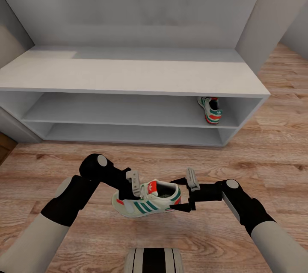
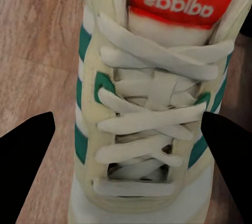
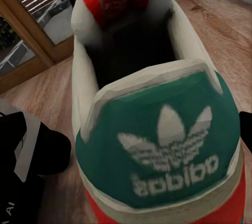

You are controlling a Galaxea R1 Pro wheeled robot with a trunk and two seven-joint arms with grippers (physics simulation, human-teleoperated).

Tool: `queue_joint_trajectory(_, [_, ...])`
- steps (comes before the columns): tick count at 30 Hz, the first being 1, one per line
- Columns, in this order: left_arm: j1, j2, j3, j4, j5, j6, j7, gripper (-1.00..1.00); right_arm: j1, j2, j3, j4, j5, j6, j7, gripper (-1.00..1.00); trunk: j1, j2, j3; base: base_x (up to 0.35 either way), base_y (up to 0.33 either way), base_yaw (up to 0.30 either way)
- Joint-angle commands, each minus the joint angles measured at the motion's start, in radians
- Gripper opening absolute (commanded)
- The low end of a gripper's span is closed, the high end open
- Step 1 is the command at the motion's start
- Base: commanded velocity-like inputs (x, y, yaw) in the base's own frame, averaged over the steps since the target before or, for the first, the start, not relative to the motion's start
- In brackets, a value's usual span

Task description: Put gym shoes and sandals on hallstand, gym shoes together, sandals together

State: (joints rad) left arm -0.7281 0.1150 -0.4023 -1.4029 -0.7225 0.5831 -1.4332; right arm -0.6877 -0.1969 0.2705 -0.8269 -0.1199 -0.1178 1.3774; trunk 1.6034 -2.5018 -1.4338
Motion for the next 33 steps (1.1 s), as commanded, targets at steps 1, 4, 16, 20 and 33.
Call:
queue_joint_trajectory(1, [-0.001, 0.000, 0.002, 0.001, -0.009, -0.003, 0.027, -1.00, 0.001, 0.000, 0.003, 0.000, 0.000, 0.000, 0.005, 1.00, 0.000, 0.000, 0.000, 0.000, 0.000, 0.000])
queue_joint_trajectory(4, [-0.001, 0.001, 0.006, 0.001, -0.009, -0.003, 0.027, -1.00, 0.001, 0.000, 0.003, 0.000, 0.000, 0.000, 0.005, 1.00, 0.000, 0.000, 0.000, 0.000, 0.000, 0.000])
queue_joint_trajectory(16, [-0.002, 0.001, 0.008, -0.004, -0.009, -0.003, 0.027, -1.00, 0.001, 0.000, 0.003, 0.000, 0.000, 0.000, 0.005, 1.00, 0.000, 0.000, 0.000, 0.000, 0.000, 0.000])
queue_joint_trajectory(20, [-0.002, 0.001, 0.008, -0.007, -0.008, -0.003, 0.027, -1.00, 0.001, 0.000, 0.003, 0.000, 0.000, 0.000, 0.005, 1.00, 0.000, 0.000, 0.000, 0.000, 0.000, 0.000])
queue_joint_trajectory(33, [-0.002, -0.001, 0.010, -0.014, -0.005, -0.003, 0.027, -1.00, 0.001, 0.000, 0.003, 0.001, 0.000, -0.002, 0.005, 1.00, 0.000, 0.000, 0.000, 0.000, 0.000, 0.000])
